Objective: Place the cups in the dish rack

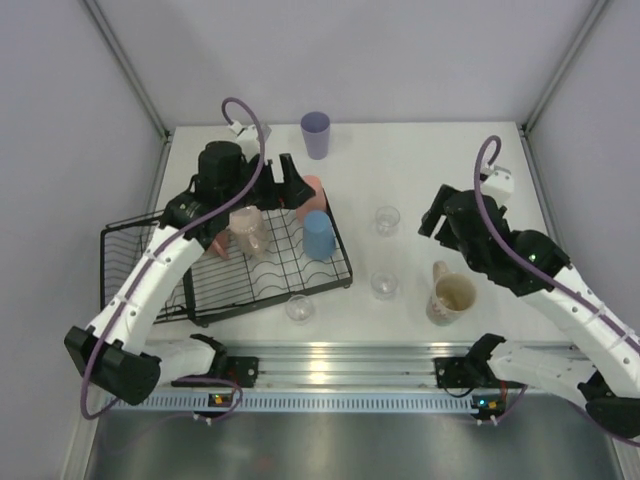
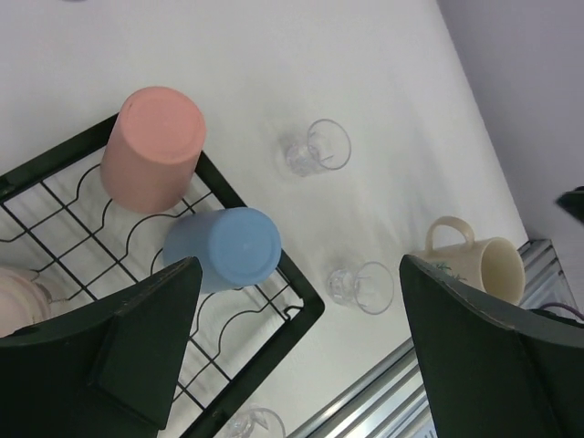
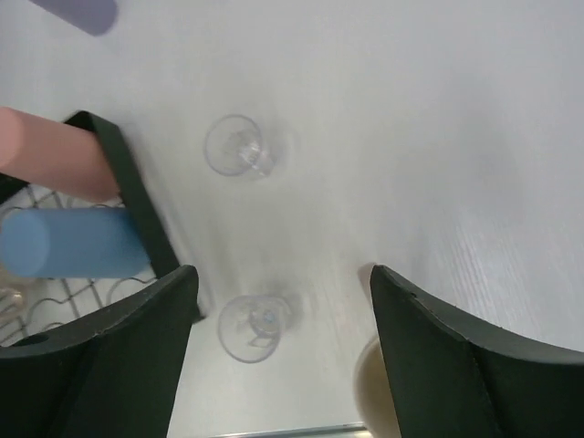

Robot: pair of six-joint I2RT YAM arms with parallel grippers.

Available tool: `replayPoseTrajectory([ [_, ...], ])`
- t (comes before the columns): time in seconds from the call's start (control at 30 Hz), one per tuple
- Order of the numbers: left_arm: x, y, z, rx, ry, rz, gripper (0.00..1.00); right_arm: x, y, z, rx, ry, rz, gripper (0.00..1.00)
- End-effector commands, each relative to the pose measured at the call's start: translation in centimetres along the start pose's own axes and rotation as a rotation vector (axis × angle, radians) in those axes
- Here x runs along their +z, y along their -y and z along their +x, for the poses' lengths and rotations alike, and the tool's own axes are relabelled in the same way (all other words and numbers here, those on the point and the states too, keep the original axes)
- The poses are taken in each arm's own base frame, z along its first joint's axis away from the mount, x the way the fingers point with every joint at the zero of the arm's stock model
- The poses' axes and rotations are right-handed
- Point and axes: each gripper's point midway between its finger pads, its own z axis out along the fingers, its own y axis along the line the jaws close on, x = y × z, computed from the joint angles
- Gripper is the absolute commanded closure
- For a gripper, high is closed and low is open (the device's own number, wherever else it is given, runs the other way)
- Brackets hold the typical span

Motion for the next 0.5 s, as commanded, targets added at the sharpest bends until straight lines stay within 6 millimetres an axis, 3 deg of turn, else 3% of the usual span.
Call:
replayPoseTrajectory([
  [0.0,-2.6,3.4,-3.2,0.063,0.147,0.138,0.05,0.7,5.7,4.3,-0.121,-0.102,0.191,0.24],
  [0.03,-2.7,3.5,-3.1,0.067,0.145,0.143,0.05,0.8,4.6,5.0,-0.156,-0.139,0.106,0.24],
  [0.17,-2.8,3.2,-2.6,0.083,0.143,0.141,0.05,-0.6,3.9,7.6,-0.145,-0.215,-0.067,0.30],
  [0.3,-2.7,3.4,-2.0,0.085,0.128,0.164,0.06,-1.1,6.5,8.6,-0.134,-0.228,0.024,0.34],
  [0.47,-2.6,3.5,-1.5,0.080,0.118,0.182,0.07,-1.2,6.5,10.7,-0.158,-0.309,-0.008,0.37],
])
